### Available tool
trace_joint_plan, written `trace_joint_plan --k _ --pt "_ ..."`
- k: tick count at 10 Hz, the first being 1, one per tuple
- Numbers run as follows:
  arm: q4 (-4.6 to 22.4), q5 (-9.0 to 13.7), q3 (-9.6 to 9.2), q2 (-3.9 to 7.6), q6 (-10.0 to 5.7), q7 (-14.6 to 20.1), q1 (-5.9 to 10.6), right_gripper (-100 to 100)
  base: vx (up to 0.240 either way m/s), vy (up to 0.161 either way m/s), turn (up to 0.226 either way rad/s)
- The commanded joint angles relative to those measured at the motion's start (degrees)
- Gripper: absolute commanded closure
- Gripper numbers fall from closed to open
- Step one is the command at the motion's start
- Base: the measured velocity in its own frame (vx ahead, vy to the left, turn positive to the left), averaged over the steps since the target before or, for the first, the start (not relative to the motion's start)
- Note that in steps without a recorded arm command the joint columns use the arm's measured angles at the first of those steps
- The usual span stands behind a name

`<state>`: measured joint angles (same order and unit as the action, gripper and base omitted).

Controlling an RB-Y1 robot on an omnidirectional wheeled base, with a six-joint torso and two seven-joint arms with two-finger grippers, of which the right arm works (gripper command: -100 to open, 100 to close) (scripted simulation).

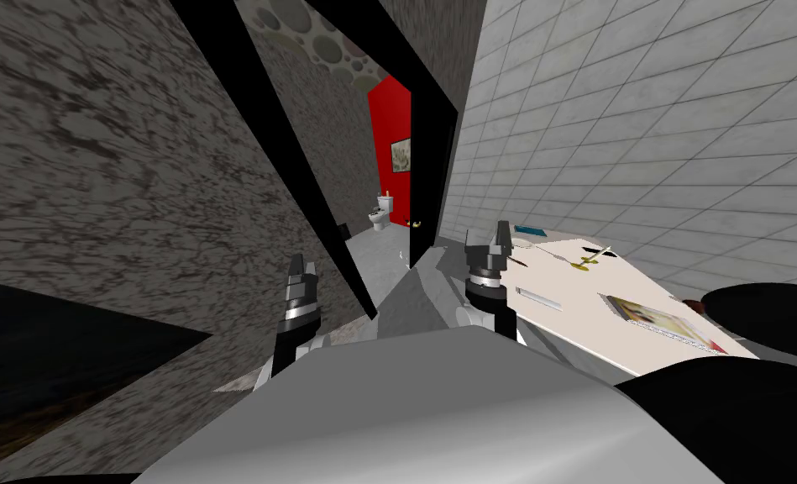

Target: Push the door open

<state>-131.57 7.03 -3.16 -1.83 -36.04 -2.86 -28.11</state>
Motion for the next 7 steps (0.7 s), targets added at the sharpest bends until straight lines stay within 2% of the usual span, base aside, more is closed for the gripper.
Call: trace_joint_plan --k 1,7 --pt "1.92 -0.03 -0.18 0.78 -0.19 0.00 0.75 -100 0.069 -0.034 0.091" --pt "8.11 -0.11 -0.76 2.70 -0.79 -0.01 3.18 -100 0.112 -0.095 0.067"
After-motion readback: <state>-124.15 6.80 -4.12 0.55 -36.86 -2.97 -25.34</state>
